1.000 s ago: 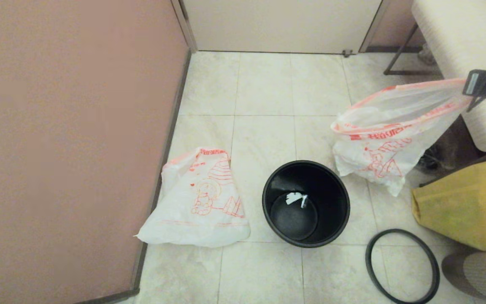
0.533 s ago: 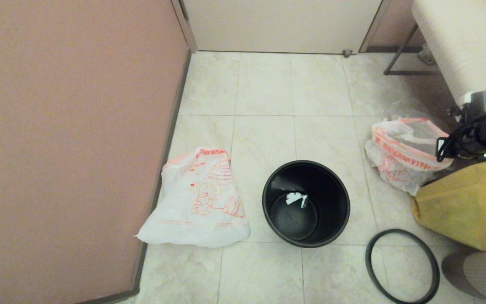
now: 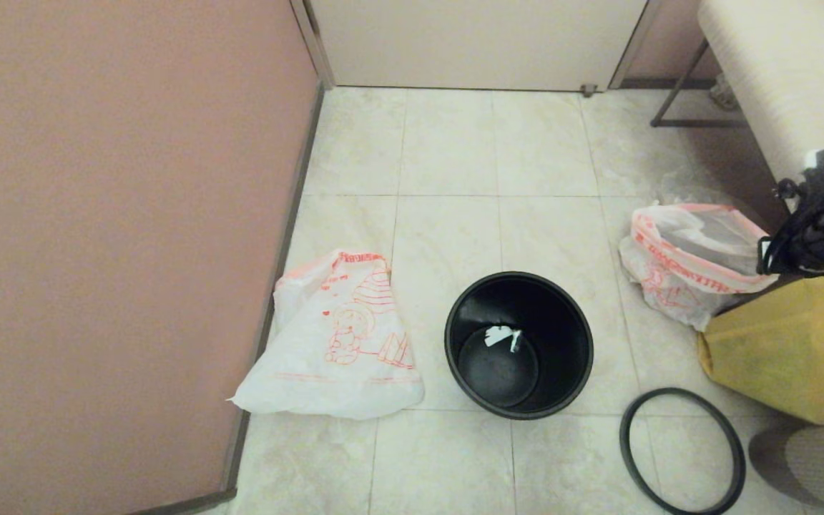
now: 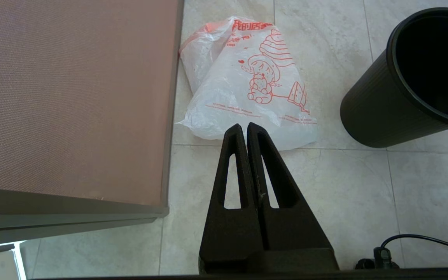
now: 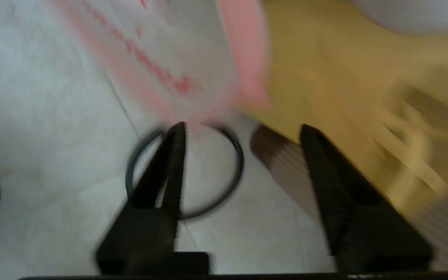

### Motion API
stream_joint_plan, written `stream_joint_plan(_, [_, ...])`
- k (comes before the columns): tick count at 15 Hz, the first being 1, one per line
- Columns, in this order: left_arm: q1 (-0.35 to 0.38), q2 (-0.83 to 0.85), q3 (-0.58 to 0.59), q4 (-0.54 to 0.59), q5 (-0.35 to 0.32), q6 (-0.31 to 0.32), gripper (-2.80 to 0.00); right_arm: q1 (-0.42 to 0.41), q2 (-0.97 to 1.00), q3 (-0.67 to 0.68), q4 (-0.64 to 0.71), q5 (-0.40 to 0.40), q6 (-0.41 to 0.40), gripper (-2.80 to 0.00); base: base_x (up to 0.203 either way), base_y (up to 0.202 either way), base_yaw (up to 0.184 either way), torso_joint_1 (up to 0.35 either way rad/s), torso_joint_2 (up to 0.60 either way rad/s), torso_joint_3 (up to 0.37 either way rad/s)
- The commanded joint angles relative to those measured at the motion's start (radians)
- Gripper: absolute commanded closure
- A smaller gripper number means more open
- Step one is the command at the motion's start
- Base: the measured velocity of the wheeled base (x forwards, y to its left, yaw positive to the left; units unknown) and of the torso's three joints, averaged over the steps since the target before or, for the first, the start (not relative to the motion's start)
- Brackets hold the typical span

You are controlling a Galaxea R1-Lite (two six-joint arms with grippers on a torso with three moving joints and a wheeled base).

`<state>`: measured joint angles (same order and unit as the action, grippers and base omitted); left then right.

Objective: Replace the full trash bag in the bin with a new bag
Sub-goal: Place the trash bag on the floor, then pick up a new trash bag

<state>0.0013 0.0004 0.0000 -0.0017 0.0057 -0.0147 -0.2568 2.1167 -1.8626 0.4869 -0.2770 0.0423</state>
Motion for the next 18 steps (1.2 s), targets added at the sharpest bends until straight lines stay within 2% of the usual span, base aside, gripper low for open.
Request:
stream_joint_plan(1, [0.0, 0.0, 0.0, 0.0, 0.0, -0.001, 0.0, 0.001, -0.148, 0.05, 0.039, -0.001, 0.002, -2.8, 0.0, 0.0, 0.0, 0.0, 0.0, 0.0])
stream_joint_plan(5, [0.0, 0.0, 0.0, 0.0, 0.0, -0.001, 0.0, 0.032, -0.37, 0.277, 0.061, 0.024, 0.009, -2.8, 0.0, 0.0, 0.0, 0.0, 0.0, 0.0])
stream_joint_plan(8, [0.0, 0.0, 0.0, -0.001, 0.0, -0.001, 0.0, 0.142, -0.499, 0.456, 0.062, 0.033, 0.024, -2.8, 0.0, 0.0, 0.0, 0.0, 0.0, 0.0])
stream_joint_plan(9, [0.0, 0.0, 0.0, 0.0, 0.0, -0.001, 0.0, 0.186, -0.534, 0.506, 0.062, 0.032, 0.037, 0.0, 0.0, 0.0, 0.0, 0.0, 0.0, 0.0])
stream_joint_plan(12, [0.0, 0.0, 0.0, 0.0, 0.0, -0.001, 0.0, 0.278, -0.633, 0.604, 0.075, 0.021, 0.133, 0.0, 0.0, 0.0, 0.0, 0.0, 0.0, 0.0])
stream_joint_plan(18, [0.0, 0.0, 0.0, 0.0, 0.0, -0.001, 0.0, 0.307, -0.955, 0.87, 0.11, -0.035, 0.146, 0.0, 0.0, 0.0, 0.0, 0.0, 0.0, 0.0])
